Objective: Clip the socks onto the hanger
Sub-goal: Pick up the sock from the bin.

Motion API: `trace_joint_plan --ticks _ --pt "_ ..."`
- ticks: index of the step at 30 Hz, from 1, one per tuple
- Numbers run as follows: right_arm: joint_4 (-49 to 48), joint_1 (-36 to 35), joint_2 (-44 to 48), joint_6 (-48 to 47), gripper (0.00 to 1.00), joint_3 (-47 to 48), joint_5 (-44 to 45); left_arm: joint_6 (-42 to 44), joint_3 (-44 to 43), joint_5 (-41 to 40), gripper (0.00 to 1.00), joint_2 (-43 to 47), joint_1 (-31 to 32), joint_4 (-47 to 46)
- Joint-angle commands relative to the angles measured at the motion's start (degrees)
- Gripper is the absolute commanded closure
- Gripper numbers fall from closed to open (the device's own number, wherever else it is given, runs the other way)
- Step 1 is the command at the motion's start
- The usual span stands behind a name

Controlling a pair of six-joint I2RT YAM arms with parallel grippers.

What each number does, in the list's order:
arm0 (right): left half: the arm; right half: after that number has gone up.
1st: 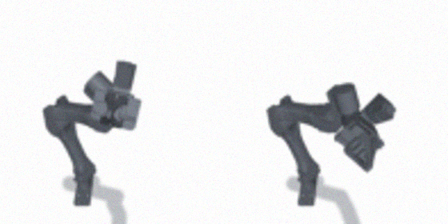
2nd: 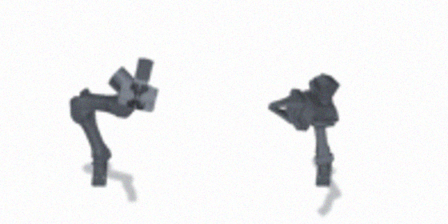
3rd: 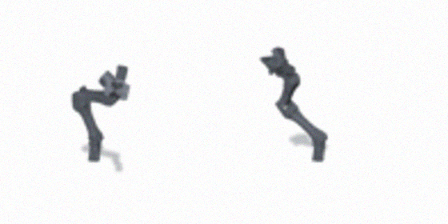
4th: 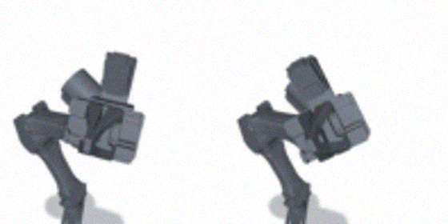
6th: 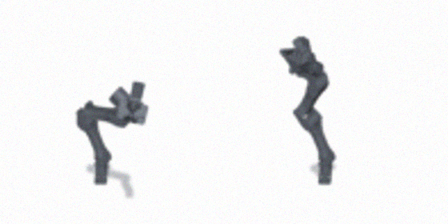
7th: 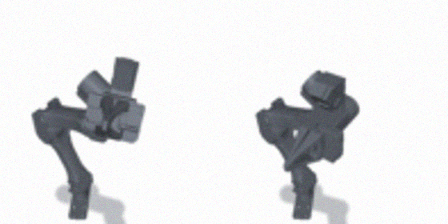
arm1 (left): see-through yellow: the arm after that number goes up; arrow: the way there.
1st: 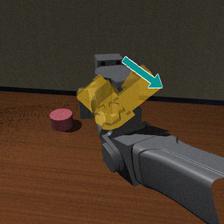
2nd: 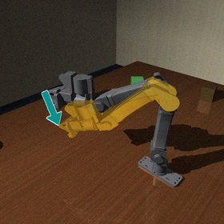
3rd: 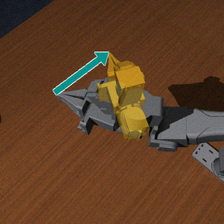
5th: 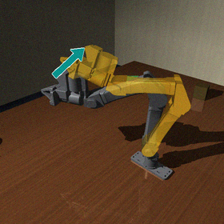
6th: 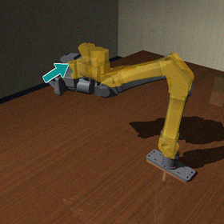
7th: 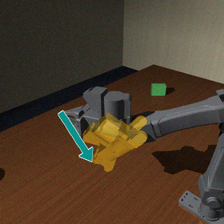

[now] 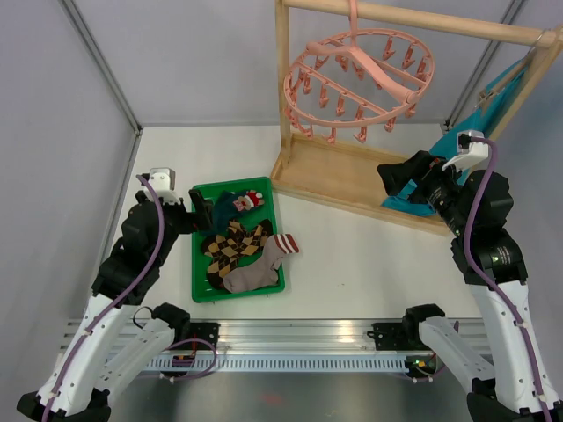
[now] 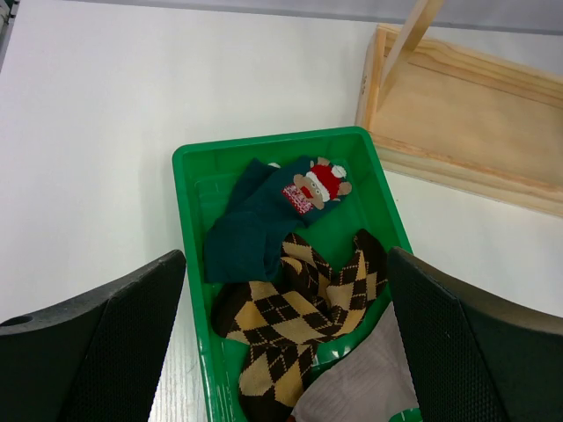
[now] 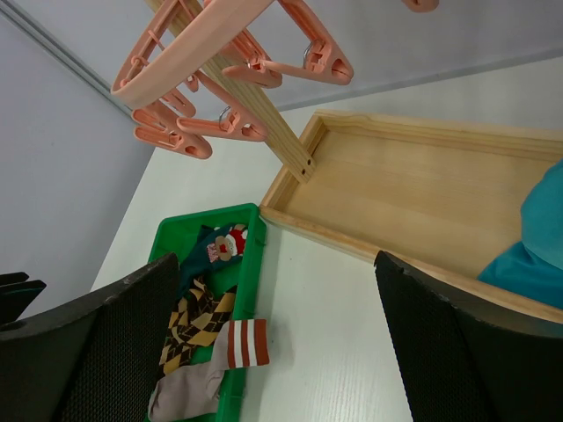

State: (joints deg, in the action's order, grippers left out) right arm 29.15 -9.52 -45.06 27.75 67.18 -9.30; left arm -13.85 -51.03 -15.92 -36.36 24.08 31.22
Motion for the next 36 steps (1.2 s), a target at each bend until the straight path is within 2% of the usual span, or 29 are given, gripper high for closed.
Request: trace_joint_plan --ticks 1,14,18,21,29,31,35,36 --pt "-1.1 0.1 0.1 -0.5 0.02 0.8 -0.5 1.2 -0.1 1.2 0.00 0.3 -0.3 -0.7" --pt "-0.5 0.1 -0.2 -0.9 0.02 0.0 0.7 1.3 0.0 1.9 0.00 -0.1 -0.3 -0.8" --pt "0.3 0.1 -0.8 -1.2 0.02 -0.2 0.9 0.9 -0.9 7.9 0.02 -5.6 -0.3 0.6" --pt "0.6 0.1 -1.1 -1.9 0.02 -0.7 1.8 1.0 -2.4 13.7 0.07 -10.2 1.1 1.7" --pt "-1.0 0.1 -1.0 -1.3 0.02 -3.4 1.6 -2.4 -4.0 12.6 0.11 -16.2 14.8 5.5" --pt "-1.5 0.1 -1.4 -1.0 0.02 -3.9 1.0 -4.2 -3.2 9.3 0.12 -17.3 19.9 5.1" --pt "-2.6 0.1 -2.0 -0.4 0.02 -4.6 0.1 -5.8 -4.8 1.2 0.14 -25.3 29.9 4.4" --pt "-2.7 0.1 -2.0 -0.3 0.02 -4.7 0.0 -5.9 -5.7 -3.6 0.14 -27.0 32.8 4.7"
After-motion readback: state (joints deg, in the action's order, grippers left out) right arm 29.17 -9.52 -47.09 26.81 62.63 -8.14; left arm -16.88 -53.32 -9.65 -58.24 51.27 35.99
